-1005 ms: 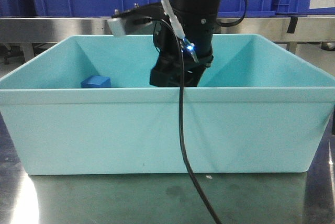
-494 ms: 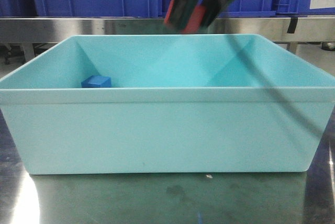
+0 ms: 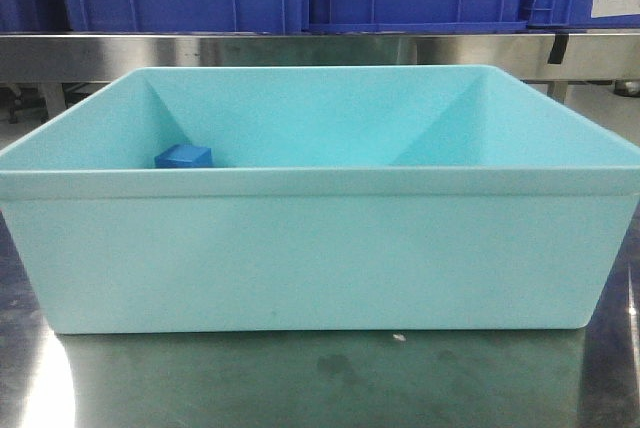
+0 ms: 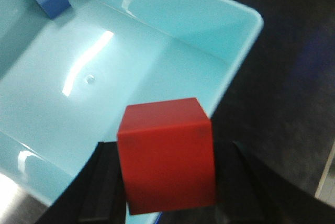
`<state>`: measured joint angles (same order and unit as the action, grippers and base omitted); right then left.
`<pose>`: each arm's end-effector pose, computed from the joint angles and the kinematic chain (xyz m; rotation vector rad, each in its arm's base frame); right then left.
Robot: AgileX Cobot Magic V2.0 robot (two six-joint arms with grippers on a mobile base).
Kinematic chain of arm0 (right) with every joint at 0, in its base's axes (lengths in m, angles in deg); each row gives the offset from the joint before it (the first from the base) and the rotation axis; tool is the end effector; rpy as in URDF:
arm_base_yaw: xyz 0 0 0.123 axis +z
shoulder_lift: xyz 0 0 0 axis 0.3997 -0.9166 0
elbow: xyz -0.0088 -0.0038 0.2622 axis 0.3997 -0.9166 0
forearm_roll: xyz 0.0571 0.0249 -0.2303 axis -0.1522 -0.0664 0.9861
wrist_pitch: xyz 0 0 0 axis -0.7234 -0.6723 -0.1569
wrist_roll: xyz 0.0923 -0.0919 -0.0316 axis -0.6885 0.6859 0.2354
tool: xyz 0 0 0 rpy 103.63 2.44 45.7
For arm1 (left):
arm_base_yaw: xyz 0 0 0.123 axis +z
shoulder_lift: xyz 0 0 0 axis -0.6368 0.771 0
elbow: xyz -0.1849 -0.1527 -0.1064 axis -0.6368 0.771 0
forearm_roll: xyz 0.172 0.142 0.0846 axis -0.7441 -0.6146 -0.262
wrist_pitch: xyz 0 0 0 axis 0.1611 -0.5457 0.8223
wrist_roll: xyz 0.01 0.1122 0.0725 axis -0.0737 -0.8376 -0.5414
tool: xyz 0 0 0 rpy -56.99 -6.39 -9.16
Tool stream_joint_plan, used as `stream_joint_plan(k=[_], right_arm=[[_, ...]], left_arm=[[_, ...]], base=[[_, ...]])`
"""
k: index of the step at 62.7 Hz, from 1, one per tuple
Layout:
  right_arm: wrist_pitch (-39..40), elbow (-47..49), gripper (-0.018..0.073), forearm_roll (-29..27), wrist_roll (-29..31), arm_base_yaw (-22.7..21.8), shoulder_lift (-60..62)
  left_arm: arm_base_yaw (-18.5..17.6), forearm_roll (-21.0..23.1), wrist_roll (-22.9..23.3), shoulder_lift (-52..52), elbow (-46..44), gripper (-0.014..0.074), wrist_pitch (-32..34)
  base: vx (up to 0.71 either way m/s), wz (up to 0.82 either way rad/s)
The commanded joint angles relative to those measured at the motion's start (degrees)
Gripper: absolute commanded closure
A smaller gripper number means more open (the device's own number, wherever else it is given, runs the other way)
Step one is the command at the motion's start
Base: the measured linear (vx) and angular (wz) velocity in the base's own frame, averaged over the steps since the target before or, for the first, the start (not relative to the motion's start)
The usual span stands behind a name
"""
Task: Pick red cube and place on left shelf
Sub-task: 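Close the right gripper on the red cube and lift it out, then drive the base away from the table holding the red cube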
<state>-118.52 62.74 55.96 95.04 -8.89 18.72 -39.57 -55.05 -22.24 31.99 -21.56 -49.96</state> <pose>0.2253 0.0845 0.3050 -0.5139 2.2736 0.2890 0.1089 -0.0008 0.2012 -0.0060 1.5802 -0.0151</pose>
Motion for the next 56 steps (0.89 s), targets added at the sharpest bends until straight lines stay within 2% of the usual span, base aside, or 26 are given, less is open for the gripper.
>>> stream_joint_plan(k=[1,13,29,42,56], right_arm=[[6.9,-4.7,0.0536,-0.2,-0.1,-1.8,7.5],[14.2,-16.7,0.0536,-0.1,-0.1,-4.5,21.5],[22.2,-28.5,0.0536,-0.1,-0.1,-4.8,36.6],[27.3,-33.7,0.0536,-0.1,-0.1,-4.8,45.7],[27.4,-34.8,0.0536,-0.1,-0.1,-4.8,48.1]], left_arm=[[0.0,0.4,0.3,-0.7,1.4,0.0506,4.6],[0.0,0.4,0.3,-0.7,1.4,0.0506,4.6],[0.0,0.4,0.3,-0.7,1.4,0.0506,4.6],[0.0,0.4,0.3,-0.7,1.4,0.0506,4.6],[0.0,0.4,0.3,-0.7,1.4,0.0506,4.6]], base=[[0.00,0.00],[0.00,0.00],[0.00,0.00],[0.00,0.00],[0.00,0.00]])
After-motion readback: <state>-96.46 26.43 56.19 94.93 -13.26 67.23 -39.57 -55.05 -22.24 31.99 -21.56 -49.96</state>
